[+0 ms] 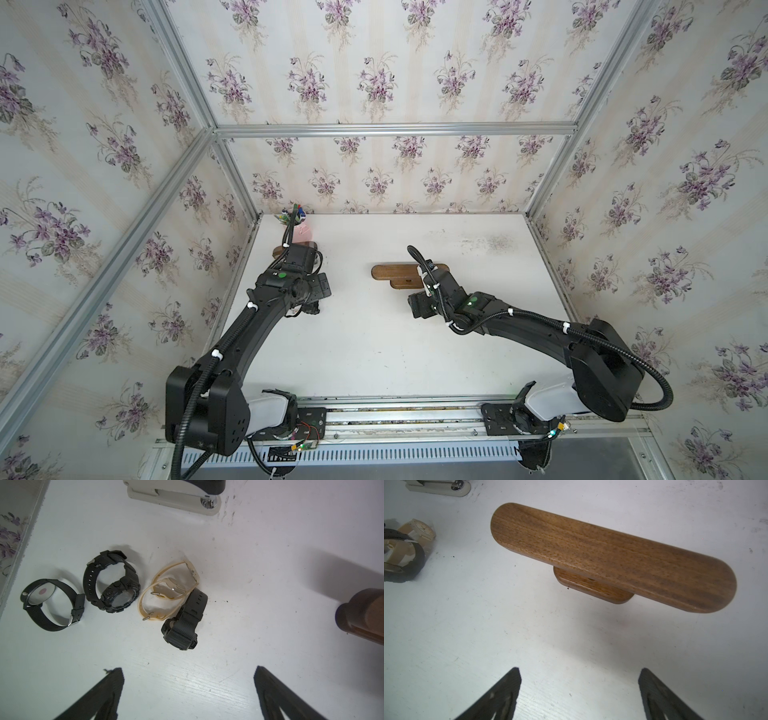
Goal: Place watch on stand
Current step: Pick up the watch at the center of the board.
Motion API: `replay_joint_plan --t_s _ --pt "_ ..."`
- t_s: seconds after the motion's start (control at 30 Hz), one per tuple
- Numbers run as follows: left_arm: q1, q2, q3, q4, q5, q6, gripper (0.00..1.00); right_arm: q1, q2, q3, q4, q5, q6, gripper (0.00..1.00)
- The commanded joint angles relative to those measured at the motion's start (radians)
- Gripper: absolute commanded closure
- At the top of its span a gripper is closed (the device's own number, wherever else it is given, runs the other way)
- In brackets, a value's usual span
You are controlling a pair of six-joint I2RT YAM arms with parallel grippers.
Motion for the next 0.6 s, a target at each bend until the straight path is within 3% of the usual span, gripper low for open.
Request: replay_joint_plan --t_s 0.0,0.4,0.57 --pt "0.014 0.037 0.008 0.035 0.047 0.025 0.0 0.006 -0.015 -0.01 0.027 0.006 0.003 0.1" --pt "0.042 0.201 0.022 0.075 0.08 0.03 0.0 0.014 -0.088 -0.067 0.047 -0.001 -0.01 0.11" --pt "0.046 0.234 0.031 0.098 0.15 0.037 0.01 0.016 -0.101 -0.076 0.045 0.005 -0.011 0.11"
